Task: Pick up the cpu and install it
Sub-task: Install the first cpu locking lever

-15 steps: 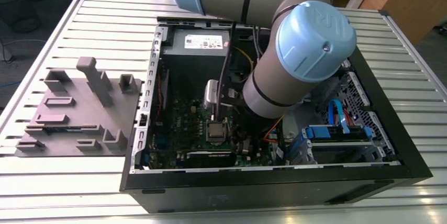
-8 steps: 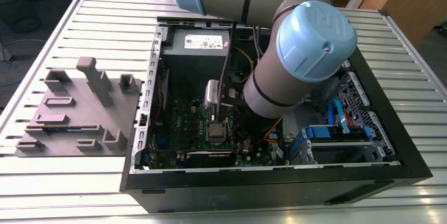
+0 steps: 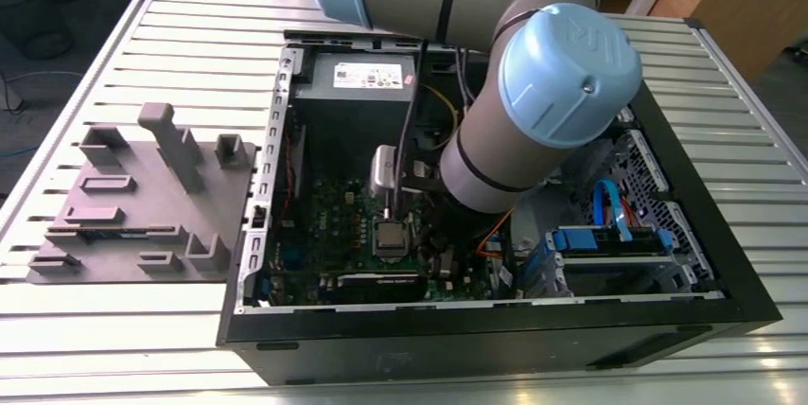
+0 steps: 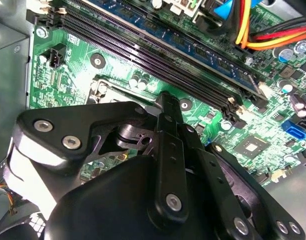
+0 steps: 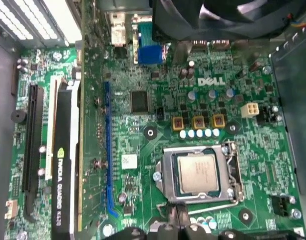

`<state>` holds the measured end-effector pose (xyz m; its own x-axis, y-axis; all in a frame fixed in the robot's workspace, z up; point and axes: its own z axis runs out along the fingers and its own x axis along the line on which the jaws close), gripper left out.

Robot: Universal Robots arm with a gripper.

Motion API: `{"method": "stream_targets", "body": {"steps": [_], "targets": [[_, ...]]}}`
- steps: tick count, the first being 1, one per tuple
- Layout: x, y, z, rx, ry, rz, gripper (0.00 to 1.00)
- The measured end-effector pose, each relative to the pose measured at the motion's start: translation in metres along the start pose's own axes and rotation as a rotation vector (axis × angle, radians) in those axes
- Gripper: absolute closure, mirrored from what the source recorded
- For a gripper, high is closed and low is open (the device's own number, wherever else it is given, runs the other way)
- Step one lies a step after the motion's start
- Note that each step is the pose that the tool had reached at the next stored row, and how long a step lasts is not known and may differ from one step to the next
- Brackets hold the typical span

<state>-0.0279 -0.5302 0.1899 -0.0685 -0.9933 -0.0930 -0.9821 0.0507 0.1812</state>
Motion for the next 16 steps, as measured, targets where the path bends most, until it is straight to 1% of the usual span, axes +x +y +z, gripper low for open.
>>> {"method": "stream_targets", "body": {"steps": [1, 7, 11, 16], "targets": [[0.0, -0.0001, 0.0006, 0.0, -0.0001, 0.0, 0.89], [-0.0002, -0.0008, 0.0047, -0.0003, 0.0036, -0.003, 0.89], [-0.0008, -0.0012, 0.0069, -0.0001, 0.0034, -0.004, 0.89], [-0.0008, -0.0011, 0.0074, -0.0003, 0.0038, -0.004, 0.89]]}}
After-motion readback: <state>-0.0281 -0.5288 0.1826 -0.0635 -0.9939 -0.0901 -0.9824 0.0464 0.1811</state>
